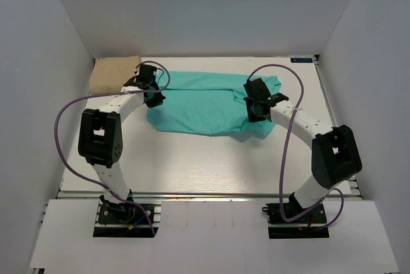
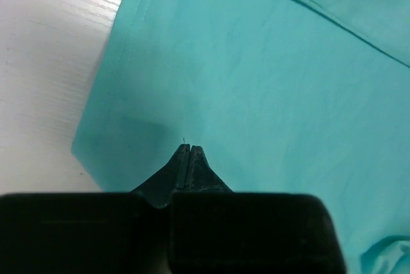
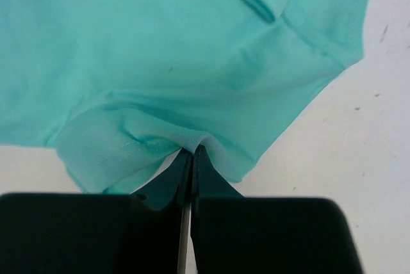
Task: Fold and stack the t-shirts
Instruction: Grap the side of the flattened tshirt closest away from the robot with both arms
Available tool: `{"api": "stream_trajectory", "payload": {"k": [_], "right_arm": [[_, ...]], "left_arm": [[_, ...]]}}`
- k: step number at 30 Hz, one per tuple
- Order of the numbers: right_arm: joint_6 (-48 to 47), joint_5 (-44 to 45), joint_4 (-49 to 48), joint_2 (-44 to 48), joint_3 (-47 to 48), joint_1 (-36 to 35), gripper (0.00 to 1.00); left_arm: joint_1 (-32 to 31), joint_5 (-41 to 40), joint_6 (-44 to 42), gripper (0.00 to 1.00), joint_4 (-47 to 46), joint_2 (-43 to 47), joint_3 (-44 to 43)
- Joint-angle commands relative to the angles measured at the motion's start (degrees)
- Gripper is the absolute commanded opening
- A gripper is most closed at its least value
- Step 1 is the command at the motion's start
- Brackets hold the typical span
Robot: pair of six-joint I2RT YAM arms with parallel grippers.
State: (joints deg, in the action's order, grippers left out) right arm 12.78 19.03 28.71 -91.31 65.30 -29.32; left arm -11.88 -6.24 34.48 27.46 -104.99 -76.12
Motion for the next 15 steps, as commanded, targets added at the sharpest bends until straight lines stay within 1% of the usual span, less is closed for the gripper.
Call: {"api": "stream_trajectory", "payload": {"k": [1, 2, 3, 4, 5, 6, 7, 8, 9, 10, 12, 13, 15], "right_arm": [[-1.8, -3.0, 1.4, -1.3, 4.7, 2.5, 0.0], [-2.3, -4.2, 1.5, -1.7, 5.1, 2.7, 0.0], [-2.8, -4.9, 1.6, -1.8, 5.0, 2.8, 0.0], [-3.1, -7.2, 1.8, -1.9, 4.9, 2.7, 0.0], [-3.4, -8.0, 2.0, -1.9, 4.5, 2.9, 0.0], [-3.4, -8.0, 2.1, -2.3, 4.2, 3.0, 0.0], [-3.3, -8.3, 2.3, -2.3, 4.1, 3.0, 0.0], [-3.3, -8.2, 2.8, -2.4, 4.0, 3.1, 0.0], [-3.3, -8.3, 3.2, -2.7, 4.0, 3.0, 0.0], [-3.5, -8.4, 3.5, -2.7, 3.8, 3.0, 0.0], [-3.4, -9.1, 3.3, -2.6, 3.3, 3.2, 0.0], [-3.2, -9.4, 3.4, -2.4, 3.0, 3.0, 0.0], [-3.2, -9.8, 3.1, -2.1, 2.8, 3.1, 0.0]], "left_arm": [[0.2, -0.4, -0.7, 0.0, 5.0, -1.2, -3.0], [0.2, -1.0, -0.7, 0.09, 6.0, -1.2, -3.0], [0.2, -1.8, -1.3, 0.33, 6.8, -0.5, -2.5], [0.2, -2.5, -1.3, 0.43, 8.3, 0.2, -0.7], [0.2, -3.4, -0.7, 0.66, 8.3, 2.1, 0.6], [0.2, -3.4, -0.7, 0.67, 8.3, 3.3, 2.0], [0.2, -3.4, -0.7, 0.76, 7.8, 4.3, 5.0], [0.2, -3.4, -0.7, 0.82, 7.8, 5.1, 6.4], [0.2, -2.9, 0.1, 0.86, 7.0, 6.5, 7.6], [0.2, -2.3, 0.1, 0.93, 6.4, 6.6, 9.7], [0.2, -1.8, 0.1, 0.95, 5.6, 7.1, 11.8], [0.2, -1.8, 0.7, 1.0, 4.8, 7.1, 11.8], [0.2, -2.3, 1.5, 1.0, 3.7, 7.1, 13.7]]}}
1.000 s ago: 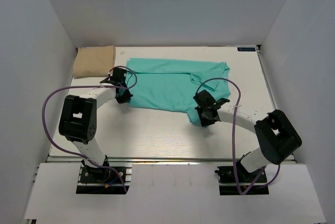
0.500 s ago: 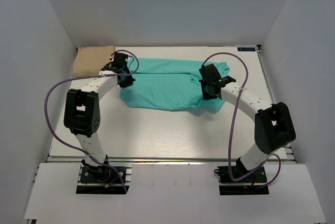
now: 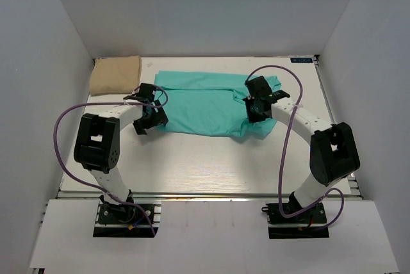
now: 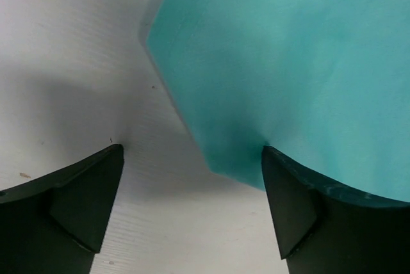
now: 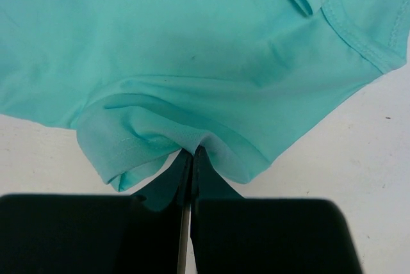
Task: Fold and stack the t-shirts
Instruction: Grap the side of the flattened tshirt closest away from the robot with both arms
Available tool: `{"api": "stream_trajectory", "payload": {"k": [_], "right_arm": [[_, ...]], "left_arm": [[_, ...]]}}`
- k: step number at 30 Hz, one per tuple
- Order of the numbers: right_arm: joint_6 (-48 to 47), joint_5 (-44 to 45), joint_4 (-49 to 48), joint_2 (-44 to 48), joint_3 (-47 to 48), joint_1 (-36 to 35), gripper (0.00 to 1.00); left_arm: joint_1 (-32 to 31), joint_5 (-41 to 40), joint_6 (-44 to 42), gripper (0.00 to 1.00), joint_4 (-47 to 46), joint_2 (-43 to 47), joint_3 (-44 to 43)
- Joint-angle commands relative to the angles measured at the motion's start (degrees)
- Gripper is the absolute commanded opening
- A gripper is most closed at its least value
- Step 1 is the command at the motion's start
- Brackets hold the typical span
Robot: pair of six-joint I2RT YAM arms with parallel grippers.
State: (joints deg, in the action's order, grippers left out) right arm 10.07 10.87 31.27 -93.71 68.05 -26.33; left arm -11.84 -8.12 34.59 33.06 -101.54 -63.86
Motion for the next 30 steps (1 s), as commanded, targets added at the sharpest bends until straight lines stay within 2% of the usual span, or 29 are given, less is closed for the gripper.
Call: {"api": "stream_trajectory", "payload": {"k": [1, 6, 7, 9, 10, 13, 14, 21, 30], "right_arm": [[-0.2, -2.0, 0.6, 0.3, -0.4, 0.2, 0.0], [0.0, -2.3, -0.1, 1.4, -1.5, 0.3, 0.0], [0.0, -2.4, -0.2, 1.9, -2.0, 0.2, 0.0], [0.3, -2.3, -0.4, 2.2, -2.2, 0.2, 0.0], [0.3, -2.3, -0.4, 2.3, -2.1, 0.1, 0.0], [0.7, -1.9, -0.2, 2.3, -2.0, 0.2, 0.0], [0.7, -1.7, -0.2, 2.6, -2.0, 0.2, 0.0], [1.1, 0.0, -0.3, 2.6, -0.3, 0.3, 0.0], [2.0, 0.6, -0.4, 1.8, 5.2, 2.3, 0.0]], "left_arm": [[0.1, -0.4, 2.0, 0.96, -3.8, 3.6, 2.1], [0.1, -1.0, 2.5, 0.84, -6.4, 1.2, 2.7], [0.1, -1.5, 2.5, 0.76, -6.9, 0.6, 2.7], [0.1, -1.5, 2.5, 0.67, -7.0, -0.8, 1.4], [0.1, -0.6, 2.5, 0.57, -6.4, -1.9, 1.4], [0.1, 0.1, 2.5, 0.09, -5.8, -1.9, 0.7], [0.1, 0.1, 2.5, 0.0, -5.3, -1.9, 0.7], [-0.4, 0.7, 0.9, 0.0, -8.3, 2.6, 1.4], [-0.4, 2.7, -0.8, 0.0, -8.9, 2.0, -5.6]]}}
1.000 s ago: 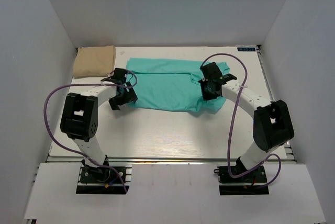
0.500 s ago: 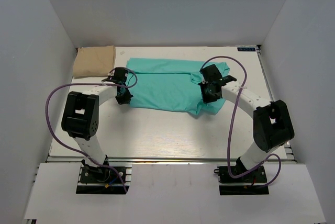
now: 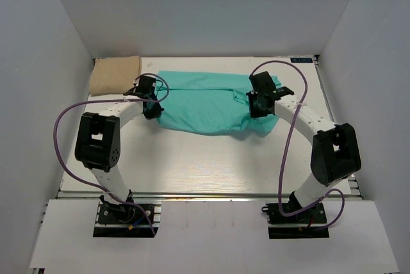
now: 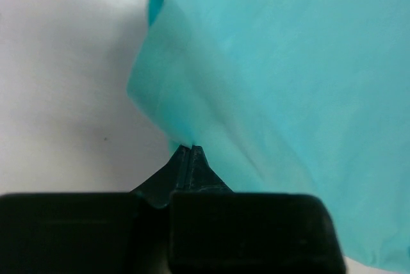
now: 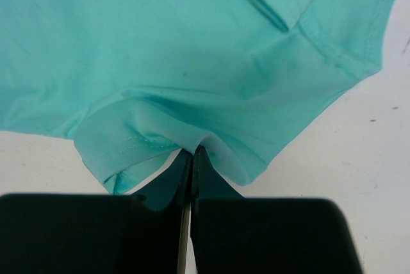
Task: Fold and stack the t-shirts
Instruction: Grap the side of the flattened tshirt closest away from the robot with both arms, then fold the other side of the tshirt into a rectangle
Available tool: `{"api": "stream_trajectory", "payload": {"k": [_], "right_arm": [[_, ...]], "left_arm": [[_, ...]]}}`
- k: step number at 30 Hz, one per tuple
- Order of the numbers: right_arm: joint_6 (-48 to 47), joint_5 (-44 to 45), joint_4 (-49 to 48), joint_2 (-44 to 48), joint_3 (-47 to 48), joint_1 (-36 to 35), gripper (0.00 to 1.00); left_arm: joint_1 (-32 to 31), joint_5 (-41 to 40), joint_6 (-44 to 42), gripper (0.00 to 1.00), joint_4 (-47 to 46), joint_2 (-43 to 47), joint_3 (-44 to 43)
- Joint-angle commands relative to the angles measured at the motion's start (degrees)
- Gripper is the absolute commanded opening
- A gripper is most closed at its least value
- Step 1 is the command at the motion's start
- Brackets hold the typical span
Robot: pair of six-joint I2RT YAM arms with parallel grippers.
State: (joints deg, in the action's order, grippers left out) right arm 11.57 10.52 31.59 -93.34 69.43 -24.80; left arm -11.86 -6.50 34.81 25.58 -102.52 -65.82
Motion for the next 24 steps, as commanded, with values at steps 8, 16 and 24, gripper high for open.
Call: {"api": "stream_trajectory", "payload": {"k": [8, 16, 24], "right_arm": [[-1.5, 2.2, -0.9, -2.3, 9.5, 3.6, 0.0], [-3.6, 3.3, -0.9, -7.0, 16.2, 7.0, 0.0], [-6.6, 1.5, -1.3, -14.1, 25.3, 9.9, 0.0]], "left_arm": [[0.2, 1.6, -2.6, 0.0, -0.9, -2.9, -13.1], [0.2, 2.1, -4.3, 0.0, 1.5, -13.5, -26.7], [0.2, 0.4, -8.7, 0.0, 2.7, -21.8, -39.2]]}}
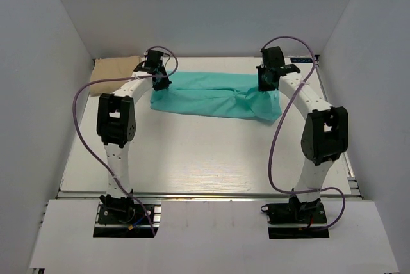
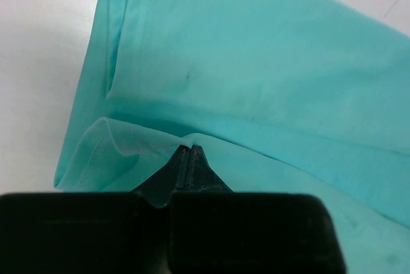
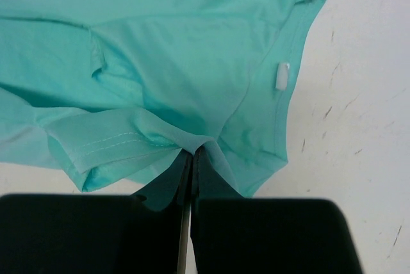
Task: Fold and stack the t-shirts
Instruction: Fold the other side of the tshirt into a rectangle
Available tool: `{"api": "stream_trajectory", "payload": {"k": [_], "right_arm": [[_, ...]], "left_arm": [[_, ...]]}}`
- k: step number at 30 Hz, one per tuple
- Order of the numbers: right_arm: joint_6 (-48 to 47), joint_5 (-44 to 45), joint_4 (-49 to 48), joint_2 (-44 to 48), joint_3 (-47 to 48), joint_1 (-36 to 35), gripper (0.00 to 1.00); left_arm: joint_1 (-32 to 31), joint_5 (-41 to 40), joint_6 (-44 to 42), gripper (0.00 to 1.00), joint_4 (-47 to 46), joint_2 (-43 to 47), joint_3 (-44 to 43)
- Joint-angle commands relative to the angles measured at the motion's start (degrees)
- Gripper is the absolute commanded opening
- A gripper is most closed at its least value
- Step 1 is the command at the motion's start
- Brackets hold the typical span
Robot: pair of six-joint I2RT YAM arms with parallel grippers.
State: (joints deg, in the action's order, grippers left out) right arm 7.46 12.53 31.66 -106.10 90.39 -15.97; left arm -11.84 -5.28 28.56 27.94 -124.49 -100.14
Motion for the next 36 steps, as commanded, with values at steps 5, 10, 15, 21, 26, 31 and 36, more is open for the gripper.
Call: {"api": "stream_trajectory", "payload": {"k": [5, 10, 15, 21, 26, 31, 36], "right_arm": [[-6.5, -2.2, -1.7, -7.0, 10.4, 2.3, 0.0], [-14.0, -3.5, -3.3, -11.8, 16.6, 3.3, 0.0], [-20.1, -8.4, -7.3, -16.9, 19.9, 3.8, 0.0], [-32.1, -10.2, -17.5, -21.1, 20.6, 4.5, 0.0], [-39.1, -13.7, -27.2, -24.6, 20.0, 4.5, 0.0], [-38.6, -14.1, -27.7, -27.2, 22.6, 4.1, 0.56], [-27.7, -12.8, -27.4, -24.4, 22.9, 4.2, 0.9]], "left_arm": [[0.1, -1.6, -3.2, 0.0, 1.8, -4.4, -11.3], [0.1, -4.0, -3.7, 0.0, 2.3, -7.1, -14.6], [0.7, -4.7, -3.2, 0.0, 3.3, -9.7, -17.4], [0.7, -2.6, -3.2, 0.0, 0.4, -12.7, -19.4], [1.2, -2.6, -2.6, 0.0, -1.8, -14.0, -19.9], [1.2, -3.2, -1.3, 0.67, -1.6, -15.1, -22.2], [1.7, -6.1, 0.0, 1.0, -0.3, -13.2, -24.9]]}}
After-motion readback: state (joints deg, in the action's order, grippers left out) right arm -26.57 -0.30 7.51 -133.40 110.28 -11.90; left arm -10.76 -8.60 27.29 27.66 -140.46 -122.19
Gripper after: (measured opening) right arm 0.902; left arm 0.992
